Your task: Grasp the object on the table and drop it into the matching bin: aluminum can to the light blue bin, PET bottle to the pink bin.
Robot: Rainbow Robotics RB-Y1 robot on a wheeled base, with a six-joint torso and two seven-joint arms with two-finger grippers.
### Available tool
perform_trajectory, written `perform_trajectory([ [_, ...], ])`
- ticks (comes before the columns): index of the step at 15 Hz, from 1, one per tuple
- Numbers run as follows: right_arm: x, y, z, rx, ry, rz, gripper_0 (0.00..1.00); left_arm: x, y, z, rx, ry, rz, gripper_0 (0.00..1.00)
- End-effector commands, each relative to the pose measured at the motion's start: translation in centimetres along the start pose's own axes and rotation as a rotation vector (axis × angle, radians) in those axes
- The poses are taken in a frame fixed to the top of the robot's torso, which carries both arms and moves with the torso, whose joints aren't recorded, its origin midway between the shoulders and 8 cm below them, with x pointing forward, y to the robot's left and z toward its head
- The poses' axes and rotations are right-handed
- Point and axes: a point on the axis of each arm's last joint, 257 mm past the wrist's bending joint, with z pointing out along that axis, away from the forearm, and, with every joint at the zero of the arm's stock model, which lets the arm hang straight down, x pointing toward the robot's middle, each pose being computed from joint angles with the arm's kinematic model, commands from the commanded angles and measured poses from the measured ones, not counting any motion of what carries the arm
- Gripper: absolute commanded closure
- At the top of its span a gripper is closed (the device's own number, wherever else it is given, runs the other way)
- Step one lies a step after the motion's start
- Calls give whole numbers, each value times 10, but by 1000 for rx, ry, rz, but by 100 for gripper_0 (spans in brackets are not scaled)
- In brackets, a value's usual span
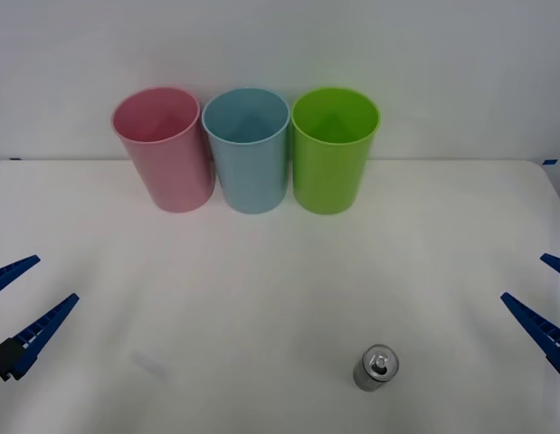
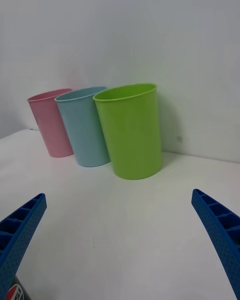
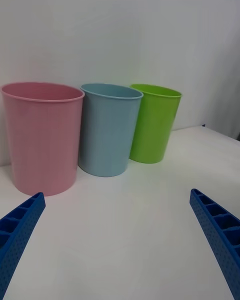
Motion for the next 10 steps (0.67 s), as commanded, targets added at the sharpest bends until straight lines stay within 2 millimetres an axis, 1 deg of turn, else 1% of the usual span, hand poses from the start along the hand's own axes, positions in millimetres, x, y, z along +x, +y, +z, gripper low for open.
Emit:
perform_trajectory([
  [1, 0, 0, 0, 0, 0, 0, 0, 0, 0, 0, 0, 0, 0, 0],
  [2, 3, 2, 4, -5, 3, 5, 0, 0, 0, 0, 0, 0, 0, 0],
  [3, 0, 2, 9, -13, 4, -7, 0, 0, 0, 0, 0, 0, 0, 0],
  [4, 2, 3, 10, -10, 13, 1, 0, 0, 0, 0, 0, 0, 0, 0],
  [6, 2, 4, 10, -16, 17, -1, 0, 0, 0, 0, 0, 0, 0, 0],
  [7, 3, 5, 9, -26, 27, -6, 0, 0, 0, 0, 0, 0, 0, 0],
  [10, 16, 14, -1, -62, 86, -8, 0, 0, 0, 0, 0, 0, 0, 0],
])
